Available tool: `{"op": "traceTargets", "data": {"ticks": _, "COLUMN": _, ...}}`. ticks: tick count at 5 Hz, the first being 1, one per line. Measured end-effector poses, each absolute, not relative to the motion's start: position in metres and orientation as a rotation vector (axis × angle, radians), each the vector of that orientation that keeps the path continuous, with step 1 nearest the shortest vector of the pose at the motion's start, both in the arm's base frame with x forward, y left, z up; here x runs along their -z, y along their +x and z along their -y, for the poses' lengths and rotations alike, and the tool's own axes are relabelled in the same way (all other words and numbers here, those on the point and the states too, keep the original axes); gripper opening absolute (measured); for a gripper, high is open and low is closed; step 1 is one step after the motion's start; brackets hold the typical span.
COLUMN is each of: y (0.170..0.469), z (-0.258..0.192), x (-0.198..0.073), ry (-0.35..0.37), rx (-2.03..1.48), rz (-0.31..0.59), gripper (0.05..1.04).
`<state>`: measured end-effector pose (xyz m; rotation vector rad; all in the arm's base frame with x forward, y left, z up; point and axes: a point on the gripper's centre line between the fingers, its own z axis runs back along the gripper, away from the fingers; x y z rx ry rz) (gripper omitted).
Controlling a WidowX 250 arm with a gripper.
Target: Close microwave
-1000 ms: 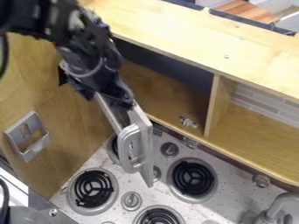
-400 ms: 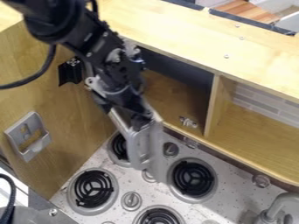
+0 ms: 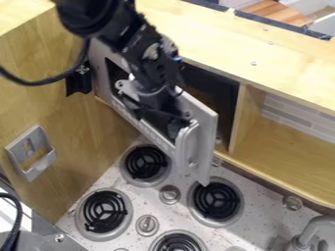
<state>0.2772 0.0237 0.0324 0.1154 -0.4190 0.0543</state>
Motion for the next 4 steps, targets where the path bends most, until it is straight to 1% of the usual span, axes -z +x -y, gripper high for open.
{"op": "traceTargets", "data": {"ticks": 1, "y": 0.29, "z": -0.016, "x": -0.034, "ry": 0.092, "rx": -0.1, "rz": 0.419, "gripper": 0.998}}
{"op": "traceTargets", "data": {"ticks": 2, "y": 0.308, "z": -0.009, "x": -0.028, "ry": 0.077, "rx": -0.152, "rz": 0.416, "gripper": 0.998}}
{"op": "traceTargets", "data": {"ticks": 4, "y": 0.342, "z": 0.001, "x": -0.015, "ry": 0.081, "rx": -0.182, "rz": 0.432, "gripper": 1.0}}
